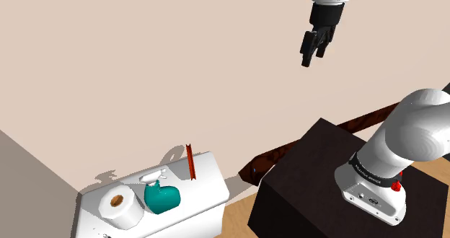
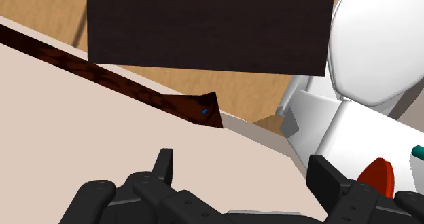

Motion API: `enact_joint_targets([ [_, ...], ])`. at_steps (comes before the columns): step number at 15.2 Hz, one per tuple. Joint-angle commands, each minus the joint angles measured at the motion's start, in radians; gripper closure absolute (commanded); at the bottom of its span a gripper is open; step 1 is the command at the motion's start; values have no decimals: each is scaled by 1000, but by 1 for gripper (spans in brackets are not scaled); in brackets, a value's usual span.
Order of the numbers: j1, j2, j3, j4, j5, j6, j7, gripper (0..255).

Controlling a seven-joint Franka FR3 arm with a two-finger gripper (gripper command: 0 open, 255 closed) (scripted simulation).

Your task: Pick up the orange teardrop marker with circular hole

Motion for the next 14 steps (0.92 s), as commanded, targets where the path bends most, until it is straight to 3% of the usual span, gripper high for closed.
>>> enact_joint_targets([
  [1,0,0,0,0,0,0,0,0],
  [7,30,66,113,-77,88,154,163,0],
  [14,55,224,250,-98,166,353,348,0],
])
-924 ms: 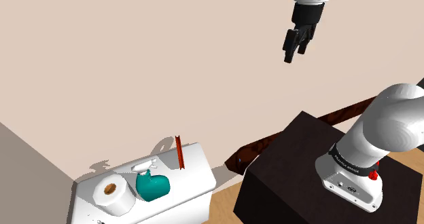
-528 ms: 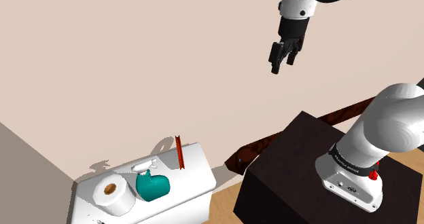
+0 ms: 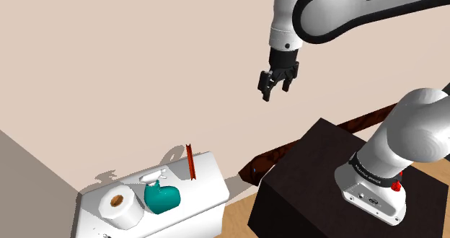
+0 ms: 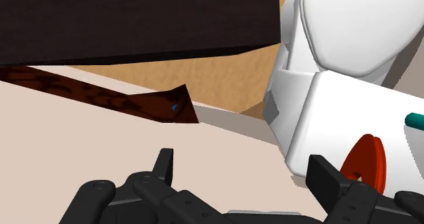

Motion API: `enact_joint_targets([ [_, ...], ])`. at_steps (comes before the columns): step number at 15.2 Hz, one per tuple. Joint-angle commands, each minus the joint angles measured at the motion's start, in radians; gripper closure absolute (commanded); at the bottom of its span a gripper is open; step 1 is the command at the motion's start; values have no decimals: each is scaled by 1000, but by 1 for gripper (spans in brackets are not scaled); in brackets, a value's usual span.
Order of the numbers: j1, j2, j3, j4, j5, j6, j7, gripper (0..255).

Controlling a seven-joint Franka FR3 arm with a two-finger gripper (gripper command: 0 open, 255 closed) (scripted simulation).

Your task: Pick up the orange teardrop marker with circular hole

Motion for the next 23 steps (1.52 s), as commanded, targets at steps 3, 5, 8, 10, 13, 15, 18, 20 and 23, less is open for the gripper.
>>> enact_joint_targets([
  [3,7,127,81,23,24,119,115,0],
  [5,6,195,118,40,24,176,173,0],
  [8,3,307,171,77,6,257,266,0],
  [10,0,387,203,109,-21,308,334,0],
  [13,0,514,239,168,-84,375,447,0],
  [15,9,603,251,215,-140,412,527,0],
  [18,40,735,246,296,-230,452,646,0],
  [20,72,821,230,358,-286,470,719,0],
  [23,129,944,195,461,-355,485,811,0],
])
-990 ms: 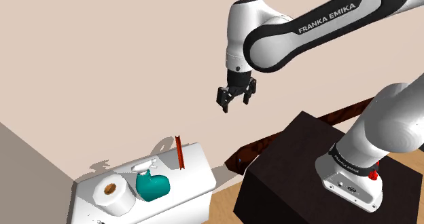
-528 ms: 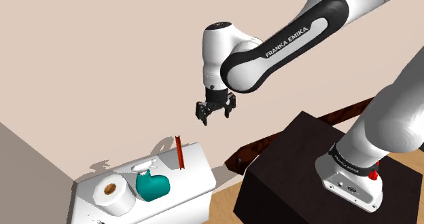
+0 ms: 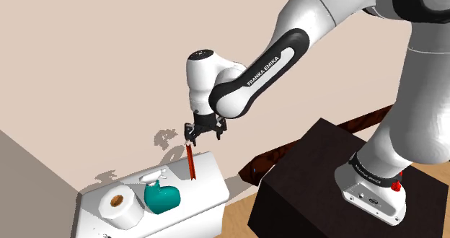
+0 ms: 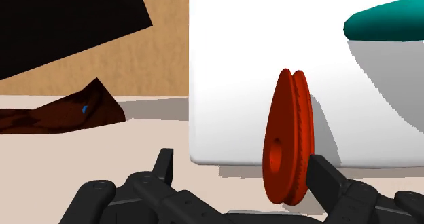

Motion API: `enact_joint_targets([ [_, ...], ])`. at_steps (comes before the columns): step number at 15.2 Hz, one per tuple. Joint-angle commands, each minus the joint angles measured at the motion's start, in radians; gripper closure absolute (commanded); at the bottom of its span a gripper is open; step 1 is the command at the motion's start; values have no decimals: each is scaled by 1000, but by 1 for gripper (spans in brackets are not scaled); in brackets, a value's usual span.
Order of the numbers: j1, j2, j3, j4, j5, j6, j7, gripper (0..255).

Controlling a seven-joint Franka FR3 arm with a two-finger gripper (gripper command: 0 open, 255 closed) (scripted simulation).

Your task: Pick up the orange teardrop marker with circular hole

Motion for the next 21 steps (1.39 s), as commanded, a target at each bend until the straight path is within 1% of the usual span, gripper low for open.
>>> enact_joint_targets([
  [1,41,79,-23,74,-40,3,61,0],
  [6,135,270,-83,276,-100,-4,162,0],
  [13,155,340,-110,287,-127,54,175,0],
  [15,157,346,-112,289,-129,59,176,0],
  [16,156,347,-112,290,-129,58,175,255],
  [21,156,347,-112,290,-129,59,175,255],
])
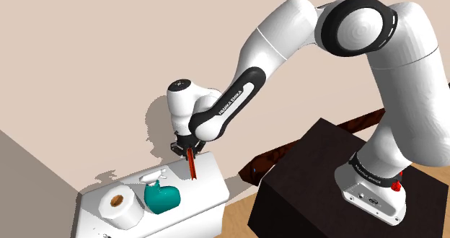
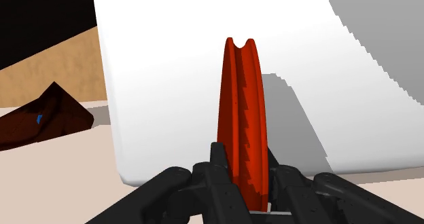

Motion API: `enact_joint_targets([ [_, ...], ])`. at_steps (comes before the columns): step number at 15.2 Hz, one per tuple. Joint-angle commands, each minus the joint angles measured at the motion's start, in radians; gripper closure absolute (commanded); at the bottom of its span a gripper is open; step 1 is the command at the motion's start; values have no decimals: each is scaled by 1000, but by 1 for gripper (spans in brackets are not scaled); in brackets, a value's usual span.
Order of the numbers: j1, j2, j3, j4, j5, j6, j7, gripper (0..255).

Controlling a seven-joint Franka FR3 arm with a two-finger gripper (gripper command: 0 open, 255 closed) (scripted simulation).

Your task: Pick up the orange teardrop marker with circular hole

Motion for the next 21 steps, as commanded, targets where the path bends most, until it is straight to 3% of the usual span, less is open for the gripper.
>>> enact_joint_targets([
  [1,1,1,0,1,0,2,0,255],
  [21,-39,-147,55,-13,62,-130,-29,255],
])
